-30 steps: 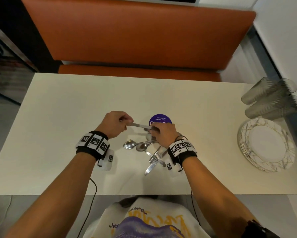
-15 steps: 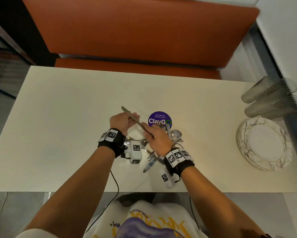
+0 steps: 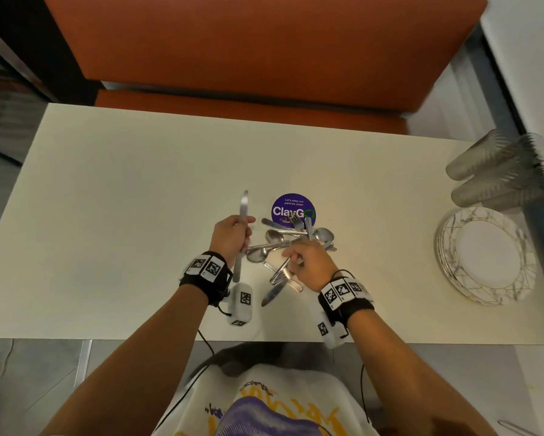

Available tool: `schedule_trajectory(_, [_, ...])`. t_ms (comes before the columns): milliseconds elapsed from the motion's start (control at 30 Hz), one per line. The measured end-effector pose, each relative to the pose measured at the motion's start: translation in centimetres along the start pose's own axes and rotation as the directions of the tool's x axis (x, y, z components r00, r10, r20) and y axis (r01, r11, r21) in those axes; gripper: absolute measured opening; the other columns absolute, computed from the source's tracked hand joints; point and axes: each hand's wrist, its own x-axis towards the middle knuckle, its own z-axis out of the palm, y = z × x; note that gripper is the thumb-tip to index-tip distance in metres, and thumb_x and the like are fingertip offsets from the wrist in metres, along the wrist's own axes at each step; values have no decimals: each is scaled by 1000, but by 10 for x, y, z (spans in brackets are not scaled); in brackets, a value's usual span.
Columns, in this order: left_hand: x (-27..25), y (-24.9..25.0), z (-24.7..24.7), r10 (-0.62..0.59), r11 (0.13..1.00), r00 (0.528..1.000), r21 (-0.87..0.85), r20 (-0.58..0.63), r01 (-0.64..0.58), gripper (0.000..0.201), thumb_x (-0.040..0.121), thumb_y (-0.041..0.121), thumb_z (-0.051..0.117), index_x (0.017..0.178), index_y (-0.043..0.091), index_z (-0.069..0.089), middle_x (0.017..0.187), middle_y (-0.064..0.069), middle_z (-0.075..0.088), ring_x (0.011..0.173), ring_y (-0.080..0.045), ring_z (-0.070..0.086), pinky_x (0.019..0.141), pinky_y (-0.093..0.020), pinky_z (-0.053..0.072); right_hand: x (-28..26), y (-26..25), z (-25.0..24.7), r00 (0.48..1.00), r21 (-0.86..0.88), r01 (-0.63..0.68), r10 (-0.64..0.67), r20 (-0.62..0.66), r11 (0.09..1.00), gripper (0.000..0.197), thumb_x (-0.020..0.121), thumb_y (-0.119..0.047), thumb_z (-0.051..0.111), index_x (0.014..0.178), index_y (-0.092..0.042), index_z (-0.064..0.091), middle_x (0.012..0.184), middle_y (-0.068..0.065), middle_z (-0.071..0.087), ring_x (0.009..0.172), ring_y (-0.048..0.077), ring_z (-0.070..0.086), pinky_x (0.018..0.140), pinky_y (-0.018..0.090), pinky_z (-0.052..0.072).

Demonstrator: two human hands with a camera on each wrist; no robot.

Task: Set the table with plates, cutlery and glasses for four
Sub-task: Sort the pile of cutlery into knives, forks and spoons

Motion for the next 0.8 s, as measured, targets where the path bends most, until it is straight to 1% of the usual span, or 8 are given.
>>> schedule_trajectory(100, [-5,-21,5,-20,992,999,123,25,17,20,102,21,58,99,11,75,71,-1,59,58,-14,48,56,-27,43,-3,6,0,997,-228,1,16,74,974,36,79,-33,79,113,-29,69,109,-3,55,105,19,47,95,35,44])
schedule_trajectory(167, [-10,-32,9,-33,990,999,141,26,29,24,102,25,56,92,13,75,69,1,59,59,-15,47,56,-29,42,-3,6,-2,992,-308,37,1,126,951,40,77,-33,81,115,-30,67,117,0,54,111,21,45,98,36,43])
schedule_trajectory(267, [-18,-41,12,-60,992,998,109,11,59,26,103,25,54,91,13,73,68,0,56,58,-14,45,55,-28,41,-1,5,-6,983,-382,138,-80,163,914,27,81,-29,78,107,-28,69,115,1,56,113,21,47,99,38,43])
schedule_trajectory(400, [-28,-44,13,-68,997,997,30,-39,70,23,104,24,55,93,10,71,67,-2,53,55,-13,44,51,-26,39,9,11,-16,979,-382,184,-134,153,906,16,88,-24,71,104,-23,69,114,0,59,112,21,52,99,39,43])
schedule_trajectory(467, [-30,-44,11,-61,998,997,9,-55,62,24,104,24,55,96,9,71,67,0,53,55,-12,44,50,-25,39,14,13,-22,987,-377,152,-123,100,914,14,89,-24,69,103,-24,68,113,-2,60,109,20,53,99,39,44])
schedule_trajectory(633, [-49,-52,14,-93,980,979,-188,-181,59,18,100,13,59,102,4,75,62,2,52,51,-12,41,45,-23,33,30,15,-32,987,-379,161,-143,75,911,21,89,-27,68,109,-27,61,118,-4,60,108,19,55,97,43,46])
schedule_trajectory(733, [-60,-59,18,-141,955,959,-288,-246,66,23,99,4,54,102,4,76,60,1,54,47,-10,41,42,-23,30,29,17,-34,963,-342,269,-248,104,900,13,90,-25,66,102,-23,62,112,-4,60,103,17,55,92,38,48])
schedule_trajectory(800, [-67,-62,20,-163,942,942,-330,-292,60,23,99,2,51,101,3,74,62,-2,55,45,-10,42,40,-22,31,24,19,-32,919,-304,388,-337,205,870,4,90,-22,67,93,-21,66,102,-5,63,96,14,54,89,37,50])
